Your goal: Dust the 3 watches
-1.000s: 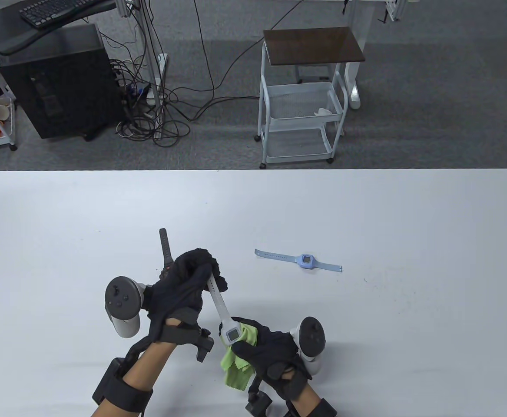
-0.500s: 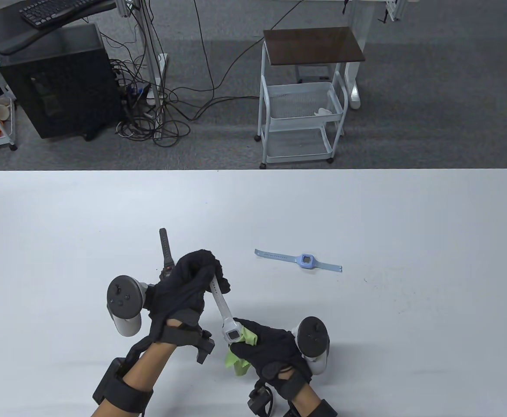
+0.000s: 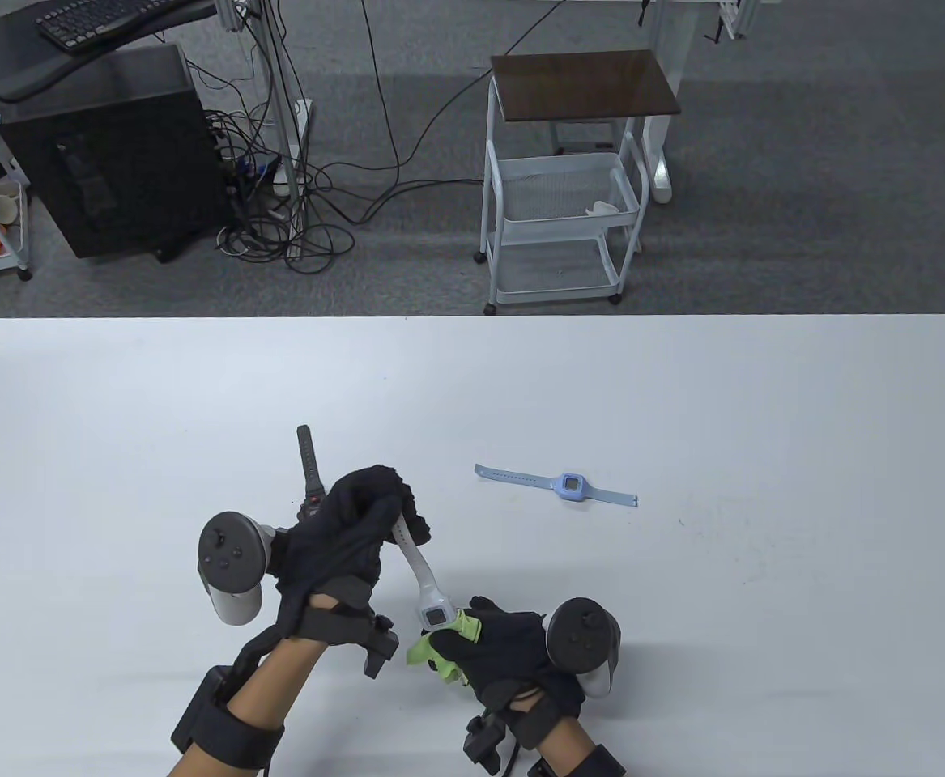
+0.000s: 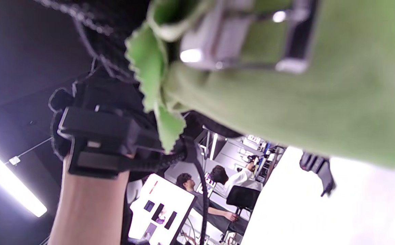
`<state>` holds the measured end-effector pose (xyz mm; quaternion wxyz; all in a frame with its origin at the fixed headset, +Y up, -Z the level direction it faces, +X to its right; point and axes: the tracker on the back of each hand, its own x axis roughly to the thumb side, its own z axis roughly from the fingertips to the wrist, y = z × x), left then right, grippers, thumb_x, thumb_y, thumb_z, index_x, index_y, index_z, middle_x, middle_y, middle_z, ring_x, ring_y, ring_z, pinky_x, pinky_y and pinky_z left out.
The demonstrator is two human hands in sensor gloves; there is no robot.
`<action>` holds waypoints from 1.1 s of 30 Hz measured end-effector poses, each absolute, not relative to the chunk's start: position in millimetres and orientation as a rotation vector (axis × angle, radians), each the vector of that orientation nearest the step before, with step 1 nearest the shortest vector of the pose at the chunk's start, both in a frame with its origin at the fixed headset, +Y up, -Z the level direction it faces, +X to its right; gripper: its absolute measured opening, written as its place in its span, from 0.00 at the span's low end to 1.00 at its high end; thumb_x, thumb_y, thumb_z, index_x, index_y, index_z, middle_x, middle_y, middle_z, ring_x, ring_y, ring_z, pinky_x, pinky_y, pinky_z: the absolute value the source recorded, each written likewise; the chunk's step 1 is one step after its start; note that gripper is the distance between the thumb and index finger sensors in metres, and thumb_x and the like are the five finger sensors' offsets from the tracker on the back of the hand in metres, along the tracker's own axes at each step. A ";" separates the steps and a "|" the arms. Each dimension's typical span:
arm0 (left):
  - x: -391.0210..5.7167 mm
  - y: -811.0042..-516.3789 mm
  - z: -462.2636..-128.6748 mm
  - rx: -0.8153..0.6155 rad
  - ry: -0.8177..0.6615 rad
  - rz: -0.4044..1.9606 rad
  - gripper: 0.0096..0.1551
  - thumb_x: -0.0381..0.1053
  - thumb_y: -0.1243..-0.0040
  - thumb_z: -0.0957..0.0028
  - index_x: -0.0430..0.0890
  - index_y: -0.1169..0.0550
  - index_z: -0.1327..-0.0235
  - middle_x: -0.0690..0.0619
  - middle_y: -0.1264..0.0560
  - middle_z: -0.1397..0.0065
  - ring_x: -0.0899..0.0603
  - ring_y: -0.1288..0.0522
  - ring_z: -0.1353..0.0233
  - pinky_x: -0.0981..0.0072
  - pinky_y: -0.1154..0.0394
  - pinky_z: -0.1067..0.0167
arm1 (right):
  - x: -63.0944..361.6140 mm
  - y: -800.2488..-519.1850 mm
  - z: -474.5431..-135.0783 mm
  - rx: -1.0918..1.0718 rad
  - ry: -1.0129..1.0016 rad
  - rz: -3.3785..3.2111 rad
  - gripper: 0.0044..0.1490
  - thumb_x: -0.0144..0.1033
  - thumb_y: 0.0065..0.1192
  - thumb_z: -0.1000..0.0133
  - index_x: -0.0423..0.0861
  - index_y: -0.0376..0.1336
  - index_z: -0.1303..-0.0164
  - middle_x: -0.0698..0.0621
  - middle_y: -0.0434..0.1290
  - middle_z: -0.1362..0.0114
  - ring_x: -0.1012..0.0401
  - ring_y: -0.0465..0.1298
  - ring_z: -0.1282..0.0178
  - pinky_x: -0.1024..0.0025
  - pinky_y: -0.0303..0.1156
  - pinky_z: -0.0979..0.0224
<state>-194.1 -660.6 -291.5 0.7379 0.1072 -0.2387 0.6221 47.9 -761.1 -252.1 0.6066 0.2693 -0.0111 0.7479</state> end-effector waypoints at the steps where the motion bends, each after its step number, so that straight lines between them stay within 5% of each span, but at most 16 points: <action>1: -194.1 -660.1 -291.1 0.237 -0.523 1.365 0.23 0.55 0.45 0.36 0.52 0.31 0.31 0.57 0.24 0.35 0.58 0.11 0.47 0.61 0.19 0.34 | 47.0 -760.6 -251.7 0.632 -0.023 1.725 0.33 0.52 0.68 0.56 0.38 0.78 0.56 0.43 0.88 0.59 0.50 0.89 0.67 0.27 0.57 0.40; 8: -193.5 -659.2 -290.9 0.232 -0.534 1.373 0.23 0.55 0.45 0.36 0.52 0.31 0.31 0.57 0.24 0.35 0.58 0.11 0.47 0.61 0.19 0.34 | 48.1 -763.2 -253.8 0.621 0.015 1.699 0.30 0.44 0.71 0.58 0.42 0.76 0.49 0.39 0.84 0.52 0.46 0.85 0.60 0.24 0.53 0.40; 13: -196.9 -656.9 -291.6 0.245 -0.533 1.392 0.23 0.55 0.45 0.36 0.52 0.31 0.31 0.57 0.24 0.35 0.58 0.11 0.47 0.61 0.19 0.34 | 54.4 -768.3 -255.8 0.531 0.005 1.717 0.28 0.55 0.72 0.57 0.42 0.81 0.65 0.45 0.86 0.68 0.53 0.84 0.75 0.28 0.59 0.41; 16: -198.2 -656.4 -291.4 0.247 -0.533 1.394 0.23 0.55 0.45 0.36 0.52 0.31 0.31 0.57 0.24 0.35 0.58 0.11 0.47 0.61 0.19 0.33 | 55.7 -768.5 -256.1 0.509 -0.004 1.728 0.29 0.56 0.70 0.57 0.43 0.81 0.68 0.46 0.87 0.70 0.53 0.85 0.76 0.29 0.60 0.41; 25: -199.0 -654.6 -290.2 0.250 -0.541 1.375 0.22 0.55 0.44 0.36 0.52 0.31 0.31 0.57 0.24 0.35 0.57 0.11 0.47 0.61 0.19 0.33 | 54.5 -770.2 -258.2 0.524 0.068 1.739 0.28 0.40 0.72 0.57 0.42 0.77 0.50 0.37 0.83 0.51 0.44 0.83 0.59 0.24 0.52 0.39; 33: -201.4 -653.7 -290.7 0.250 -0.537 1.403 0.22 0.55 0.44 0.36 0.51 0.31 0.31 0.57 0.24 0.35 0.57 0.11 0.46 0.61 0.19 0.33 | 61.7 -774.4 -259.5 0.426 0.057 1.752 0.28 0.57 0.70 0.55 0.43 0.82 0.73 0.46 0.87 0.73 0.50 0.84 0.77 0.29 0.60 0.42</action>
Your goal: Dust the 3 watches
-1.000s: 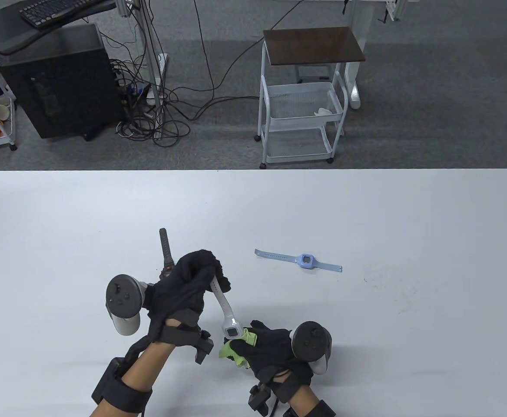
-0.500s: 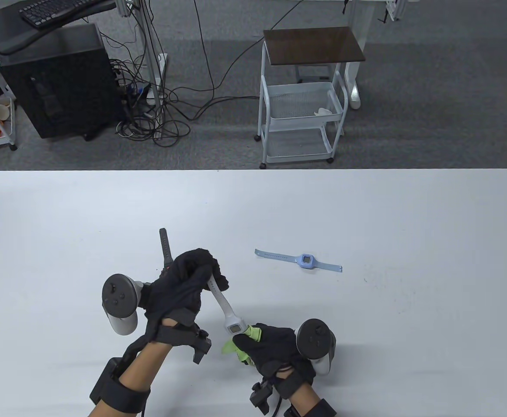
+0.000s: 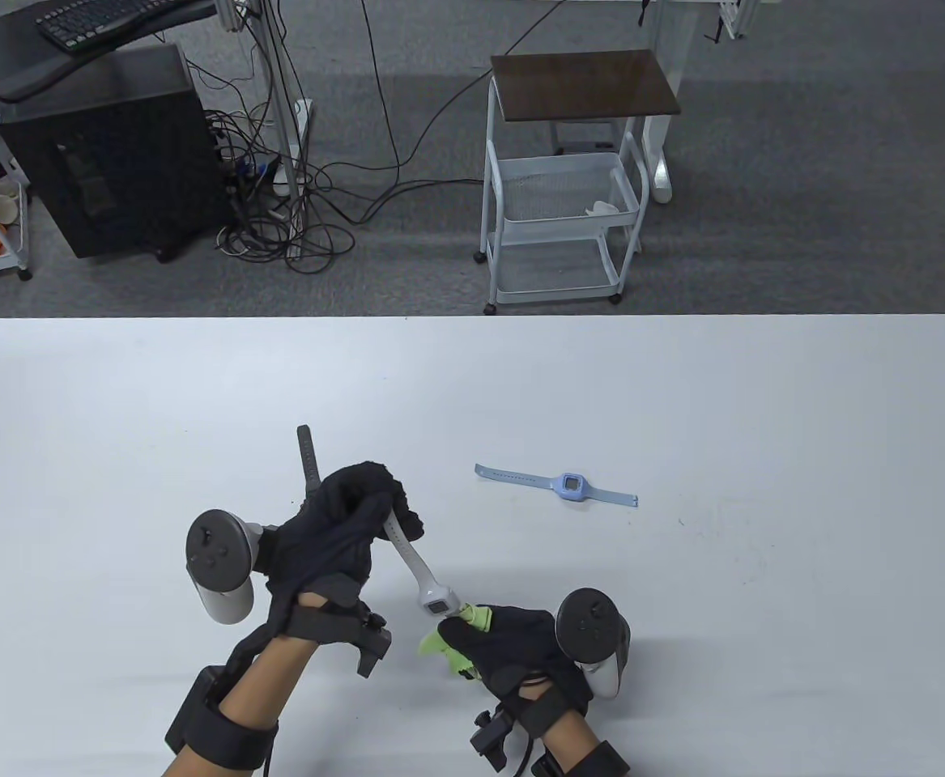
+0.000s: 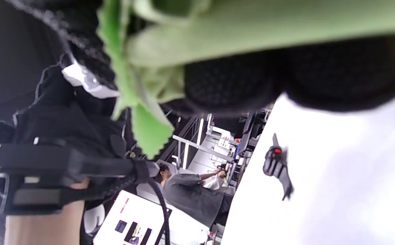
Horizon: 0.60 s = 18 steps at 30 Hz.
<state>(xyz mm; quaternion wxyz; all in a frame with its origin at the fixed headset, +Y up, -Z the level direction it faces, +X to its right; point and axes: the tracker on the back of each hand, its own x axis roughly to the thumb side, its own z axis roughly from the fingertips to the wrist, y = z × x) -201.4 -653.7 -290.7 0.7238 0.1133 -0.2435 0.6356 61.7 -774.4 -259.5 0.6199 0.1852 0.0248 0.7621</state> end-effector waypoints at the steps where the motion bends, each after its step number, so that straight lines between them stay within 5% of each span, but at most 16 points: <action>1: -201.4 -653.8 -290.7 0.252 -0.536 1.399 0.23 0.55 0.44 0.36 0.52 0.31 0.31 0.57 0.24 0.35 0.57 0.11 0.46 0.61 0.19 0.33 | 61.3 -774.0 -259.0 0.425 0.050 1.763 0.28 0.57 0.70 0.55 0.43 0.82 0.73 0.46 0.87 0.73 0.50 0.84 0.77 0.30 0.60 0.42; 9: -202.9 -653.2 -290.6 0.257 -0.527 1.397 0.22 0.55 0.44 0.36 0.51 0.31 0.31 0.56 0.24 0.35 0.57 0.11 0.47 0.61 0.19 0.33 | 55.8 -772.6 -259.5 0.490 0.101 1.768 0.28 0.41 0.72 0.57 0.41 0.77 0.51 0.38 0.83 0.50 0.41 0.82 0.55 0.25 0.52 0.39; 18: -203.2 -652.1 -290.3 0.262 -0.524 1.413 0.22 0.55 0.44 0.36 0.51 0.31 0.31 0.57 0.24 0.35 0.57 0.11 0.46 0.61 0.19 0.33 | 63.3 -774.5 -259.7 0.402 0.105 1.842 0.31 0.57 0.73 0.57 0.40 0.81 0.69 0.44 0.86 0.72 0.49 0.84 0.77 0.29 0.59 0.42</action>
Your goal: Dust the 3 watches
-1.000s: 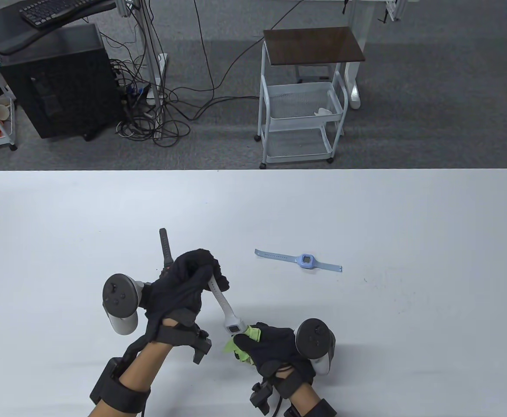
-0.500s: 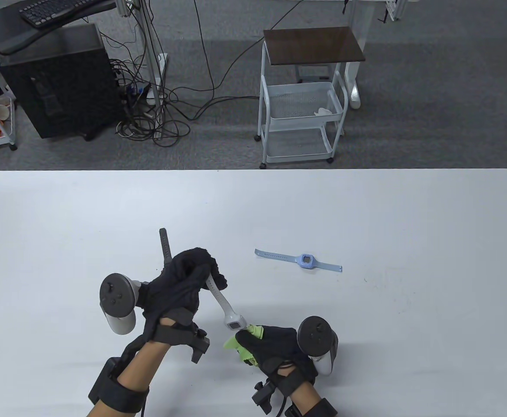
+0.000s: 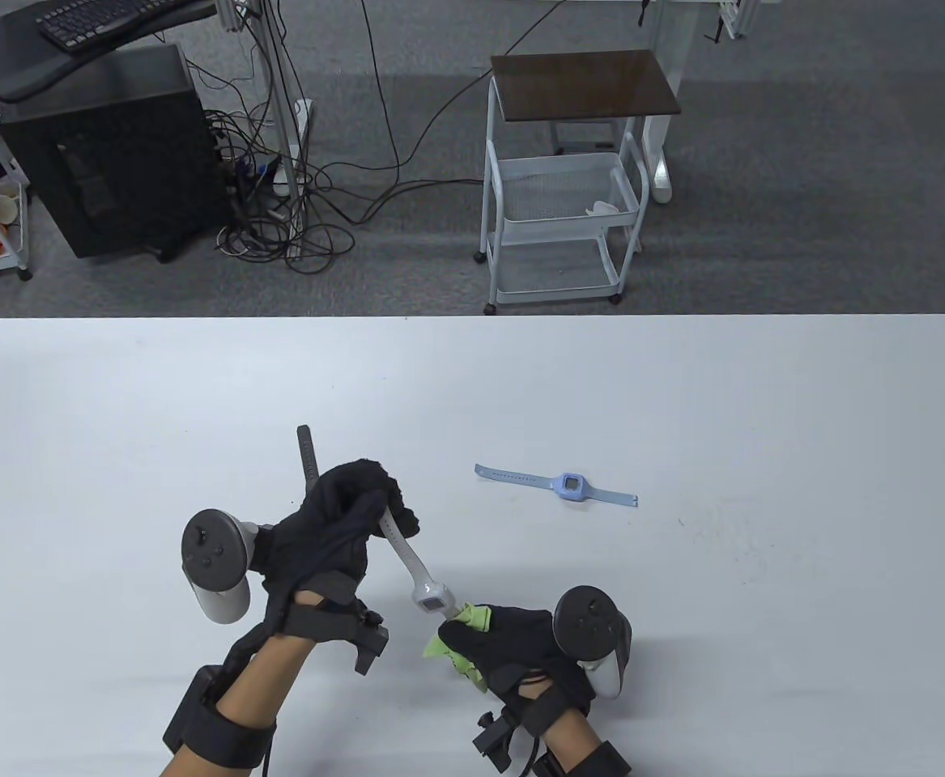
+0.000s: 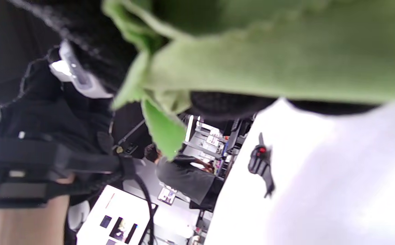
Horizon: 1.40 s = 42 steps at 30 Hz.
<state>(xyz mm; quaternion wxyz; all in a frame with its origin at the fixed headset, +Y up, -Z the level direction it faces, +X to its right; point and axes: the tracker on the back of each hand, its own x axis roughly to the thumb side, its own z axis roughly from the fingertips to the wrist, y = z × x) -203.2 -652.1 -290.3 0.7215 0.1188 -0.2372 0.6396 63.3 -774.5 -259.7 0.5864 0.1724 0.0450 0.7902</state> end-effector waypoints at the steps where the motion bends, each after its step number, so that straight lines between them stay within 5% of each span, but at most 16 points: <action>1: -203.6 -651.5 -290.2 0.264 -0.523 1.418 0.22 0.55 0.44 0.36 0.52 0.31 0.31 0.57 0.24 0.35 0.57 0.11 0.46 0.61 0.19 0.33 | 63.8 -775.4 -259.4 0.399 0.127 1.882 0.33 0.61 0.71 0.57 0.40 0.82 0.70 0.45 0.87 0.72 0.50 0.84 0.78 0.30 0.59 0.42; 4: -204.7 -650.5 -289.7 0.272 -0.522 1.405 0.22 0.55 0.44 0.36 0.51 0.31 0.31 0.57 0.24 0.35 0.57 0.11 0.46 0.61 0.19 0.33 | 62.6 -774.6 -259.7 0.411 0.112 1.885 0.33 0.60 0.71 0.57 0.41 0.82 0.69 0.45 0.87 0.72 0.50 0.85 0.77 0.30 0.60 0.41; 13: -205.5 -650.2 -289.6 0.273 -0.516 1.408 0.23 0.55 0.45 0.36 0.52 0.31 0.31 0.57 0.24 0.35 0.57 0.11 0.46 0.61 0.19 0.33 | 59.0 -773.3 -261.2 0.487 0.113 1.823 0.32 0.41 0.74 0.58 0.38 0.73 0.47 0.38 0.82 0.50 0.43 0.82 0.55 0.25 0.52 0.38; 21: -210.0 -647.4 -290.0 0.293 -0.509 1.419 0.23 0.55 0.45 0.36 0.52 0.31 0.31 0.57 0.24 0.35 0.58 0.11 0.46 0.61 0.19 0.33 | 65.4 -776.1 -262.4 0.399 0.129 1.875 0.36 0.57 0.74 0.59 0.34 0.80 0.65 0.44 0.88 0.72 0.52 0.86 0.79 0.32 0.62 0.42; 27: -210.1 -647.1 -289.8 0.294 -0.508 1.416 0.23 0.55 0.45 0.36 0.52 0.31 0.31 0.57 0.24 0.35 0.58 0.11 0.46 0.61 0.19 0.33 | 63.5 -772.9 -262.8 0.448 0.117 1.903 0.33 0.42 0.76 0.60 0.34 0.75 0.51 0.39 0.86 0.56 0.45 0.86 0.62 0.30 0.58 0.39; 33: -211.0 -646.2 -289.5 0.301 -0.506 1.424 0.22 0.55 0.45 0.35 0.52 0.31 0.31 0.58 0.24 0.35 0.58 0.11 0.46 0.61 0.19 0.33 | 70.9 -775.3 -263.9 0.375 0.115 1.923 0.35 0.54 0.74 0.58 0.33 0.80 0.65 0.43 0.89 0.71 0.51 0.88 0.78 0.34 0.64 0.43; 39: -211.3 -645.6 -289.0 0.305 -0.506 1.416 0.23 0.55 0.45 0.36 0.52 0.31 0.31 0.57 0.24 0.35 0.58 0.11 0.46 0.61 0.19 0.33 | 70.8 -771.7 -265.9 0.422 0.097 1.941 0.32 0.40 0.75 0.60 0.33 0.75 0.51 0.38 0.86 0.55 0.44 0.85 0.62 0.31 0.59 0.39; 42: -211.6 -645.9 -288.9 0.310 -0.506 1.410 0.23 0.55 0.45 0.36 0.52 0.31 0.31 0.57 0.24 0.35 0.58 0.11 0.46 0.61 0.19 0.33 | 75.1 -772.9 -267.0 0.385 0.090 1.934 0.32 0.42 0.75 0.59 0.32 0.76 0.54 0.38 0.87 0.60 0.46 0.87 0.67 0.32 0.62 0.41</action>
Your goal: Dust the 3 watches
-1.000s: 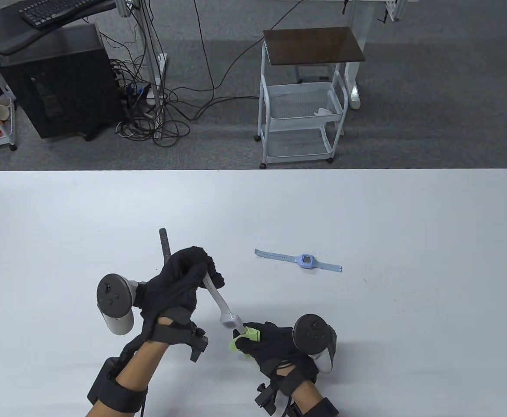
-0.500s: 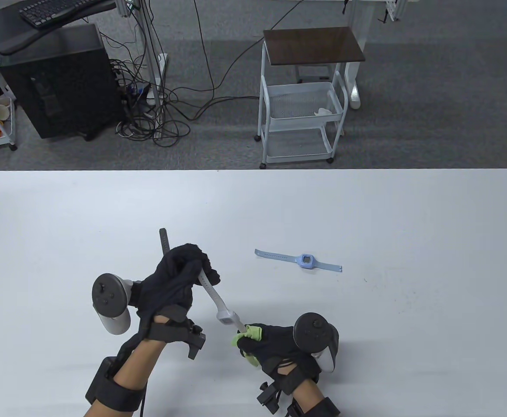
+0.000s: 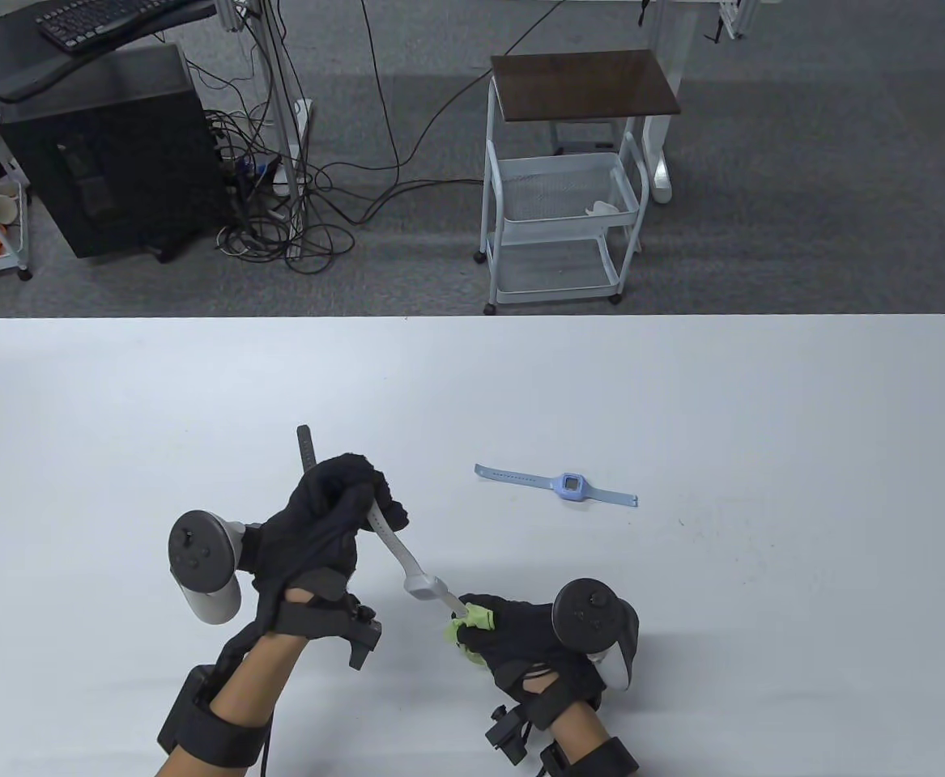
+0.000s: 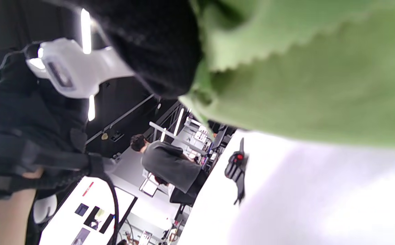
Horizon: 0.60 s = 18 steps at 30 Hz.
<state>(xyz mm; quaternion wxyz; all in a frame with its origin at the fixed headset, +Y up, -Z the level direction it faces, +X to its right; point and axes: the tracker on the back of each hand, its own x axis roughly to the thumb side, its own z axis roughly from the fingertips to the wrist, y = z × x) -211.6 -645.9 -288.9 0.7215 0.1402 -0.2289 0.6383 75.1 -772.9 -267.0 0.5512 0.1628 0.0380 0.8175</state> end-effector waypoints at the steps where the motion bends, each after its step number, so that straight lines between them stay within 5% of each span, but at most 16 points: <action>1: -211.7 -645.8 -289.1 0.304 -0.508 1.415 0.23 0.55 0.45 0.35 0.52 0.31 0.30 0.57 0.24 0.35 0.58 0.11 0.46 0.61 0.19 0.33 | 77.8 -773.2 -267.4 0.361 0.076 1.941 0.33 0.46 0.76 0.58 0.31 0.78 0.59 0.39 0.88 0.65 0.48 0.87 0.72 0.33 0.63 0.42; 3: -211.9 -645.4 -289.1 0.303 -0.508 1.421 0.23 0.55 0.45 0.36 0.52 0.31 0.30 0.57 0.24 0.35 0.58 0.11 0.46 0.61 0.19 0.33 | 81.6 -772.8 -268.0 0.346 0.067 1.965 0.33 0.49 0.75 0.58 0.32 0.80 0.63 0.41 0.89 0.69 0.50 0.87 0.76 0.34 0.65 0.43; 11: -214.0 -643.2 -288.4 0.317 -0.510 1.427 0.23 0.55 0.45 0.35 0.52 0.31 0.30 0.57 0.24 0.35 0.58 0.11 0.46 0.61 0.19 0.33 | 90.3 -767.7 -272.3 0.373 0.003 2.124 0.30 0.37 0.73 0.58 0.33 0.75 0.51 0.37 0.85 0.55 0.43 0.84 0.61 0.30 0.59 0.40; 18: -217.0 -646.6 -291.7 0.315 -0.488 1.384 0.23 0.55 0.45 0.36 0.52 0.31 0.30 0.57 0.24 0.35 0.58 0.11 0.46 0.61 0.19 0.33 | 100.9 -764.7 -276.4 0.361 -0.079 2.189 0.33 0.45 0.72 0.54 0.37 0.75 0.47 0.33 0.81 0.48 0.37 0.80 0.54 0.26 0.53 0.39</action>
